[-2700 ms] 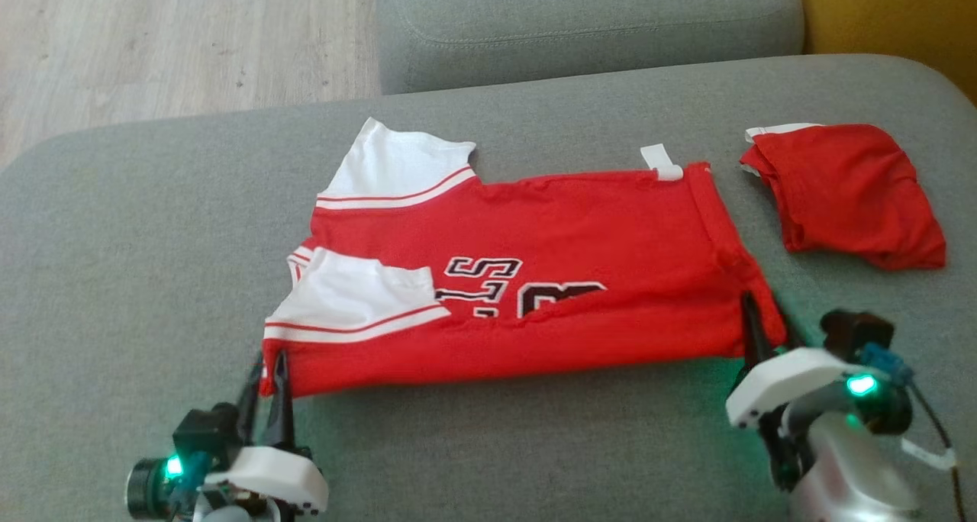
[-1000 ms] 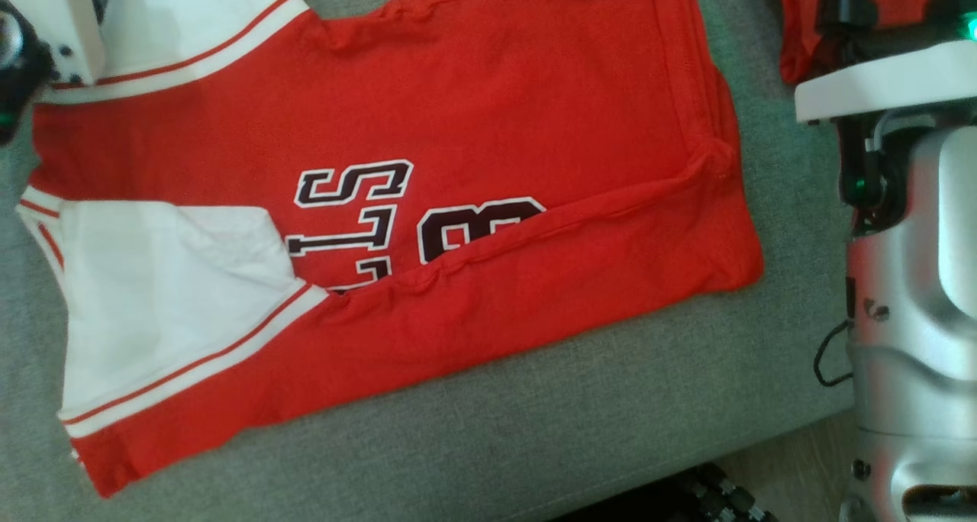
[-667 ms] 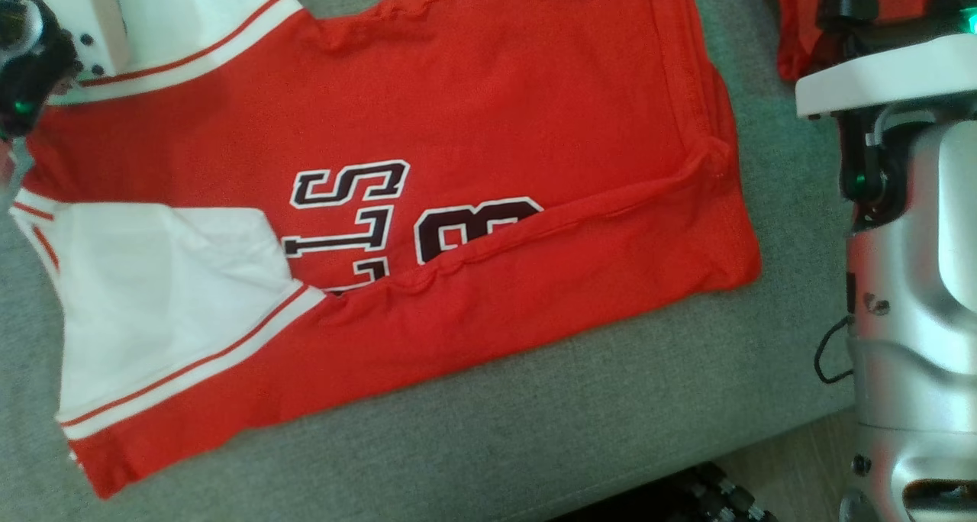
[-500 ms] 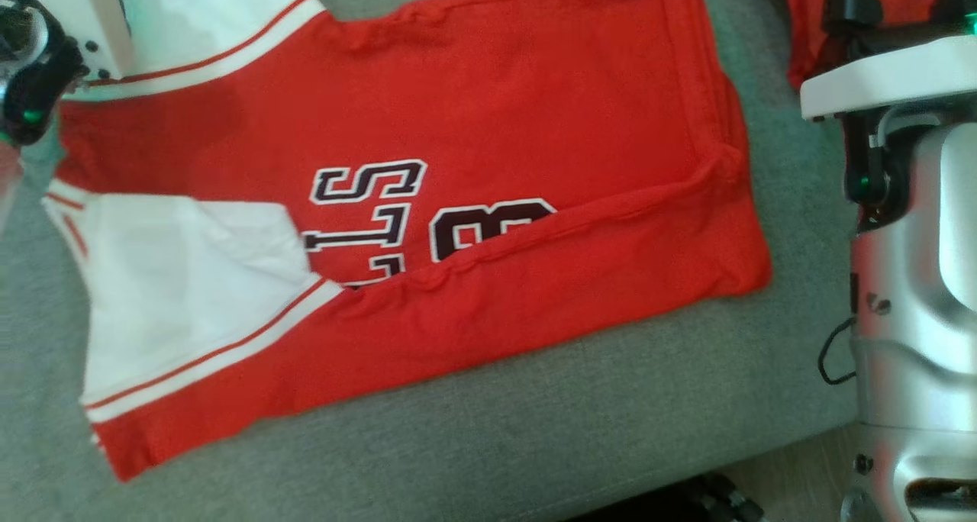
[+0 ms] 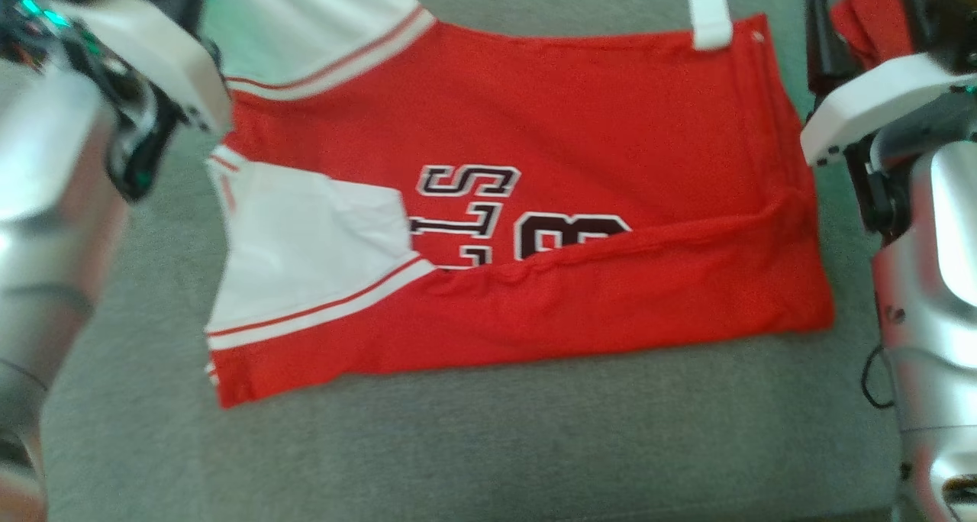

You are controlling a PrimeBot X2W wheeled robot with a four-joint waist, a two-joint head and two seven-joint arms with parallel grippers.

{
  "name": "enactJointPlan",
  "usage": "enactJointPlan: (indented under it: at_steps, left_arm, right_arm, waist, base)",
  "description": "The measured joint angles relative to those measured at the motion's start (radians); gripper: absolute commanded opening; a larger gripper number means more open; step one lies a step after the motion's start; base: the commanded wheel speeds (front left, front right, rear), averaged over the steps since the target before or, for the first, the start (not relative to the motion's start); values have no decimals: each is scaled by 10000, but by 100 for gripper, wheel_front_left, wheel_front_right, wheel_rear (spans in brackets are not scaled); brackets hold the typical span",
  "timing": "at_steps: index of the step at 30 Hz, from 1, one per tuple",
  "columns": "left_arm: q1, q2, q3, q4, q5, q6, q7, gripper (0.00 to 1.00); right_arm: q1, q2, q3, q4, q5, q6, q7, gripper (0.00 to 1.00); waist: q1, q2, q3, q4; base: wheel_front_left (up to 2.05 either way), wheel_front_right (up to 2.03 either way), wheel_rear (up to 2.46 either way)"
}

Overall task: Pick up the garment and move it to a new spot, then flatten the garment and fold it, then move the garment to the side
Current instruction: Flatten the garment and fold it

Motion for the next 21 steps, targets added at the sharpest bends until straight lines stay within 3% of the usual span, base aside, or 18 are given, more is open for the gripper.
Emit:
enactJointPlan:
  at_steps: [10,21]
  left_arm:
    - [930,-155,-614,-1175,186,21,-209,0]
    - [936,-146,-767,-1912,276,226,21,0]
  right_arm:
    - [-32,-1108,771,1919,1022,0,1542,100]
    - [-912,-1524,1875,2986,2067,0,2316,100]
  waist:
    - [-1,0,-535,1102]
    - [2,0,-46,1365]
  base:
    - [0,0,0]
    - [0,0,0]
